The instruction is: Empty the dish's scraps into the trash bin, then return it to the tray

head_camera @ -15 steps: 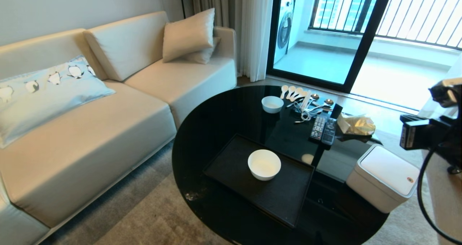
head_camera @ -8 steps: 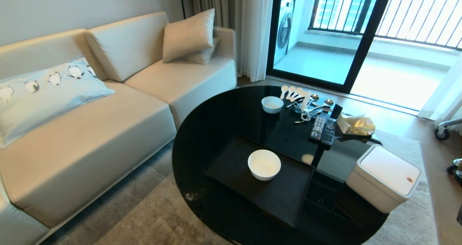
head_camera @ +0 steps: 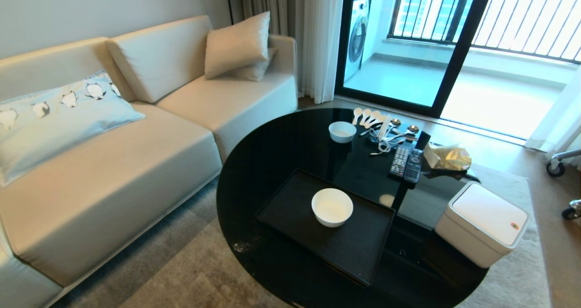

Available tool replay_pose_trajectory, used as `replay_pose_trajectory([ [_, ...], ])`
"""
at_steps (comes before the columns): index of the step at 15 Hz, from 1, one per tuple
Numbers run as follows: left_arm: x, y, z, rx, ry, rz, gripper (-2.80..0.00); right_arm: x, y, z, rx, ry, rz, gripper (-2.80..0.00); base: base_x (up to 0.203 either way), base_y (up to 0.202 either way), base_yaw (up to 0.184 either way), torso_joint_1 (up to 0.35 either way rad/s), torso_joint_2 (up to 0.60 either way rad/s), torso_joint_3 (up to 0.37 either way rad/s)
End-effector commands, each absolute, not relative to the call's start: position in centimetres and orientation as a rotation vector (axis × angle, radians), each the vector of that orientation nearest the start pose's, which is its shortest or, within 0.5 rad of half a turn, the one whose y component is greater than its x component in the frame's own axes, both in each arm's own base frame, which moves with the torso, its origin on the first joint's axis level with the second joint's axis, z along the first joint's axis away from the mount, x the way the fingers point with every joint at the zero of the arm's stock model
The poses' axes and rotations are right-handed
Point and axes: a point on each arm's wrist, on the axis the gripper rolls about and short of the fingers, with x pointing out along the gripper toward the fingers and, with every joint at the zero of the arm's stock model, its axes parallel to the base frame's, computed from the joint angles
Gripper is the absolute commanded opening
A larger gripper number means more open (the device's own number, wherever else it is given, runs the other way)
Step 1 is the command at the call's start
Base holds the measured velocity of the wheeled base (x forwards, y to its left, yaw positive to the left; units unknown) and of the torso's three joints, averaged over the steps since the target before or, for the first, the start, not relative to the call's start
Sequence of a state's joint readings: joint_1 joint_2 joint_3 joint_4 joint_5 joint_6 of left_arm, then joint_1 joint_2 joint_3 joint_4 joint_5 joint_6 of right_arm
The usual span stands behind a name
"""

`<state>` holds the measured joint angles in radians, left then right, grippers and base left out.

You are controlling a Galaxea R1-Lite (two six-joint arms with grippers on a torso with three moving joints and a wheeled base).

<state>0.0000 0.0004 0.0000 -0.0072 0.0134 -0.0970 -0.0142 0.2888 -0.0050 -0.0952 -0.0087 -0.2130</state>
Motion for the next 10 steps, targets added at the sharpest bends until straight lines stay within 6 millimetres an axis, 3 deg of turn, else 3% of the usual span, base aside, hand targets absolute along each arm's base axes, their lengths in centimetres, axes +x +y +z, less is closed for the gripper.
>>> replay_pose_trajectory([
  [1,-2.28,0.03,7.63,-0.098,-0.008,0.013,-2.8,-1.46,0.13,8.12,-0.212,0.063,0.055,-2.8,0.0,0.0,0.0,0.0,0.0,0.0],
  [10,-2.28,0.03,7.63,-0.098,-0.008,0.013,-2.8,-2.29,0.18,7.52,-0.121,-0.001,0.075,-2.8,0.0,0.0,0.0,0.0,0.0,0.0],
])
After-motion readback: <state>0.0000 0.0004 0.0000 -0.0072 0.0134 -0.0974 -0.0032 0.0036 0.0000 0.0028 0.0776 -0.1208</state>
